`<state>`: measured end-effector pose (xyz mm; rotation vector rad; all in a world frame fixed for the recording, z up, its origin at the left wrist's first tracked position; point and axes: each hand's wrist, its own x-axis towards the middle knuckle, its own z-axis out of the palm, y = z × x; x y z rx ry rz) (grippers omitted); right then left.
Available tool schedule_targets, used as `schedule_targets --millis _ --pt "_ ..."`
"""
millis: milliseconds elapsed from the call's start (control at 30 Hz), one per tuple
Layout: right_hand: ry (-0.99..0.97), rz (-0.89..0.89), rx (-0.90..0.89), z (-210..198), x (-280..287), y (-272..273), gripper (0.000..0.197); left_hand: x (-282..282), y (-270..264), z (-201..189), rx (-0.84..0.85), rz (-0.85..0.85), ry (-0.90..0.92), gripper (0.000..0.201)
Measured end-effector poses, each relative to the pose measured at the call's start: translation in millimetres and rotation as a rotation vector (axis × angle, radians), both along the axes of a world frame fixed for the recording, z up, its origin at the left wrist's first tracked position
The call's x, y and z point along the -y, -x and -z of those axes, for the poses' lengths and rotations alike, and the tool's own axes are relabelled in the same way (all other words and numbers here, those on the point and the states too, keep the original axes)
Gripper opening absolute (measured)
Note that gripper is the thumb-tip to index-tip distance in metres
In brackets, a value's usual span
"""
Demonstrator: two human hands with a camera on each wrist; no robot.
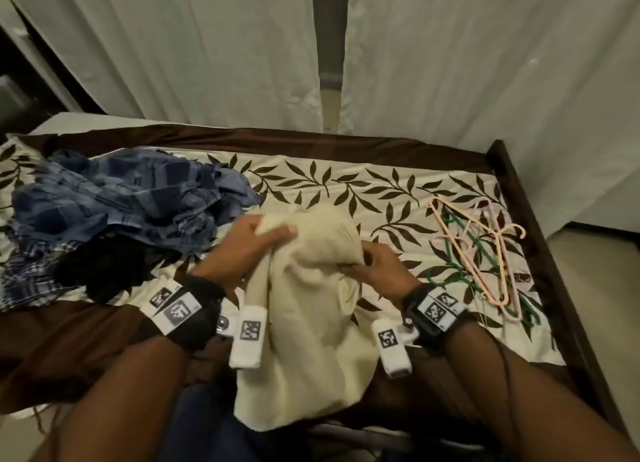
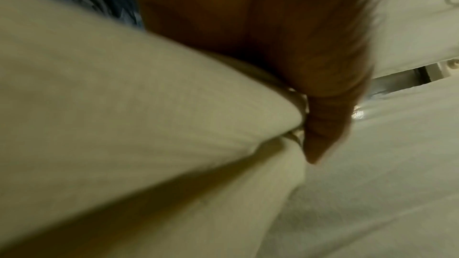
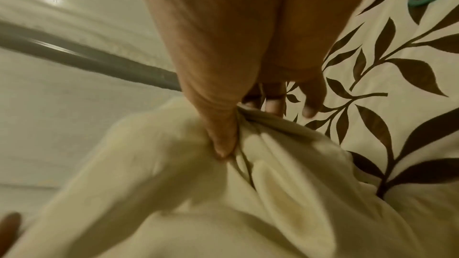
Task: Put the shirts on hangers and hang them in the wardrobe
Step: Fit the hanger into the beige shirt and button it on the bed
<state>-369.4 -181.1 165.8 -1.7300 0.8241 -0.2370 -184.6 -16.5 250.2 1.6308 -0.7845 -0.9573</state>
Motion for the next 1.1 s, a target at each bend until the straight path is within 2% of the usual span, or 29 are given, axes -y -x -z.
schedule_targets --millis 100,200,267,367,467,533,600,667,700,733,800,833,900,933,1000,1067,1100 --pt "0.050 0.059 -0.045 -15 21 18 0.022 -3 -37 5 0.018 -0.348 -0.011 0.012" --pt "0.133 0.151 -0.077 -44 44 42 0.026 -5 -83 13 -0.042 -0.682 0.073 0.021" --pt "0.118 0.241 -0.004 -66 55 56 0.024 -4 -105 16 -0.037 -0.765 0.105 0.021" --pt "0.061 0.319 0.137 -96 59 62 0.015 4 -111 25 0.082 -0.658 -0.033 0.036" --pt "-0.022 0.335 0.136 -111 48 58 0.031 12 -75 29 0.271 -0.538 -0.125 0.036" --pt "-0.109 0.366 0.159 -113 36 49 0.042 13 -38 27 0.303 -0.456 -0.038 0.031" --pt "-0.251 0.383 0.238 -113 22 40 0.053 11 2 23 0.288 -0.155 0.061 0.029" --pt "-0.424 0.335 0.373 -118 10 30 0.056 12 46 25 0.208 0.249 0.040 0.047" --pt "-0.498 0.293 0.448 -122 6 27 0.056 15 69 30 0.192 0.360 0.021 0.060" --pt "-0.555 0.247 0.520 -128 1 24 0.056 19 86 38 0.222 0.373 0.016 0.072" --pt "-0.592 0.164 0.640 -139 -7 24 0.066 30 108 56 0.339 0.210 0.036 0.079" --pt "-0.571 0.130 0.683 -144 -10 26 0.072 35 111 62 0.374 0.114 0.048 0.068" --pt "-0.456 0.103 0.721 -151 -12 32 0.077 40 108 60 0.410 -0.071 0.071 0.028" --pt "-0.371 0.105 0.724 -152 -10 35 0.078 40 104 57 0.360 -0.123 0.089 0.014" --pt "-0.193 0.132 0.683 -150 0 43 0.075 33 100 41 0.086 -0.145 0.122 0.015" --pt "0.109 0.175 0.529 -144 12 53 0.066 25 89 23 -0.120 -0.121 0.162 0.019" --pt "0.319 0.201 0.388 -140 17 57 0.057 22 82 14 -0.120 -0.098 0.165 0.020"
